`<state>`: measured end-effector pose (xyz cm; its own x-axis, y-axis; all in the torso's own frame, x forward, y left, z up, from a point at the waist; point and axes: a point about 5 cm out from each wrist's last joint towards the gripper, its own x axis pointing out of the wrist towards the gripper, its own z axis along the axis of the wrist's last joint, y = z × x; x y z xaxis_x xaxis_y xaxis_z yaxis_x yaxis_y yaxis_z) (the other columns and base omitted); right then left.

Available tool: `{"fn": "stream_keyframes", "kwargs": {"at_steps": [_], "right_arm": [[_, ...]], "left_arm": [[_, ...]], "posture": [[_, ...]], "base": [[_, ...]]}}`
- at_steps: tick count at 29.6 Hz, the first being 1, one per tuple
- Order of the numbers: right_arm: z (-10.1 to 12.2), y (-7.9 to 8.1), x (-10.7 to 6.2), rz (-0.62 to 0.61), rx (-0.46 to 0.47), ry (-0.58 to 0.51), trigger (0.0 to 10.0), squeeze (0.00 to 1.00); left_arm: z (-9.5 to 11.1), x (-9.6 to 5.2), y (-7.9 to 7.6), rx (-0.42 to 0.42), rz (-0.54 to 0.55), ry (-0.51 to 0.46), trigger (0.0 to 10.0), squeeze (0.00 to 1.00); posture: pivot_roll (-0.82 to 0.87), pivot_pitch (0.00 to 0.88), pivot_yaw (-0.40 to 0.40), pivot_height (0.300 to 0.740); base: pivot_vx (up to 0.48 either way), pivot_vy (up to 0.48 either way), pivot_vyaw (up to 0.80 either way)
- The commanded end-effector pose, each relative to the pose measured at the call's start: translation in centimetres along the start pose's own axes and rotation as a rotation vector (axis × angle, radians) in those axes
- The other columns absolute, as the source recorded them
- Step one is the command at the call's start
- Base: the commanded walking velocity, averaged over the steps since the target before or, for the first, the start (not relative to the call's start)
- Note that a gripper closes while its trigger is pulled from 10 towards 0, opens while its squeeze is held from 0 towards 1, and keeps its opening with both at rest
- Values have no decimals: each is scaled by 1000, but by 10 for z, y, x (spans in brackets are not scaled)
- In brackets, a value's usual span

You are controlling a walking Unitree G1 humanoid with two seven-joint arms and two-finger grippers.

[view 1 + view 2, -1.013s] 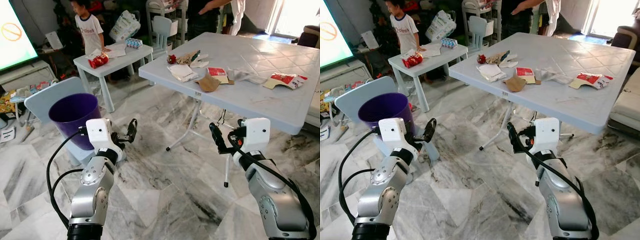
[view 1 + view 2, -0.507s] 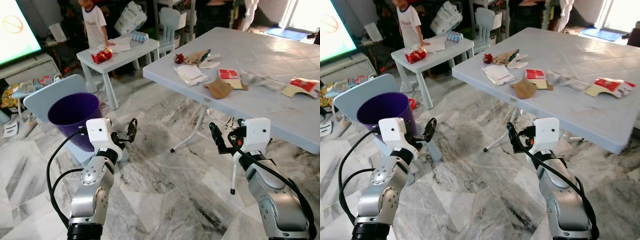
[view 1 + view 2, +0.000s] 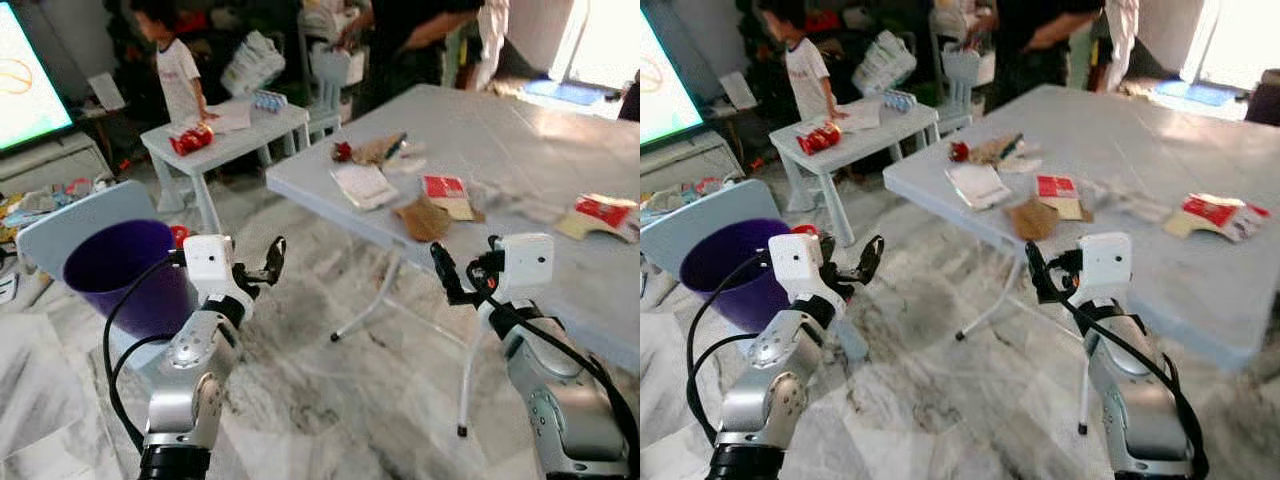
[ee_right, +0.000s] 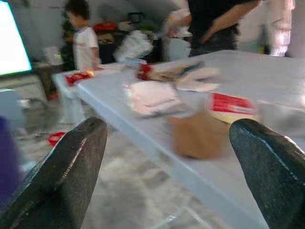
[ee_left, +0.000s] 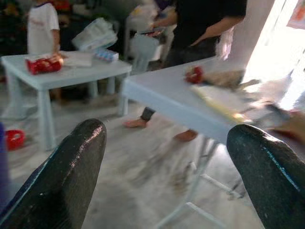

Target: Picking trash to rubbish bin

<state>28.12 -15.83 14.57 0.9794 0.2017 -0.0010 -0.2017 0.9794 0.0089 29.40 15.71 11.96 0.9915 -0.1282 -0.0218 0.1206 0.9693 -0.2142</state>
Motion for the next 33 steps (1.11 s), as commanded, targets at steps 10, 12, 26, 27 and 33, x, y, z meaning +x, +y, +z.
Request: {"fn": "stream_keyframes", "kwargs": {"at_steps": [10, 12, 26, 27, 33], "right_arm": [[0, -7, -1, -29, 7, 6, 10000, 0], [-1, -7, -1, -30, 8, 7, 10000, 0], [-1, -6, -1, -28, 7, 3, 10000, 0], [-1, -6, -1, -28, 6, 3, 10000, 0], [-1, -5, 0, -26, 6, 3, 10000, 0]], "left_arm": [[3, 3, -9, 7, -25, -8, 10000, 0], [3, 3, -8, 6, -24, -8, 10000, 0], [3, 3, -8, 15, -24, 0, 10000, 0], [3, 3, -8, 17, -25, 0, 10000, 0], [3, 4, -8, 19, -26, 0, 10000, 0]], "posture": [[-44, 0, 43, 740], [-44, 0, 44, 740], [-41, 0, 48, 740], [-41, 0, 48, 740], [-40, 0, 49, 740]], "base": [[412, 0, 0], [399, 0, 0], [344, 0, 0], [330, 0, 0], [331, 0, 0]]}}
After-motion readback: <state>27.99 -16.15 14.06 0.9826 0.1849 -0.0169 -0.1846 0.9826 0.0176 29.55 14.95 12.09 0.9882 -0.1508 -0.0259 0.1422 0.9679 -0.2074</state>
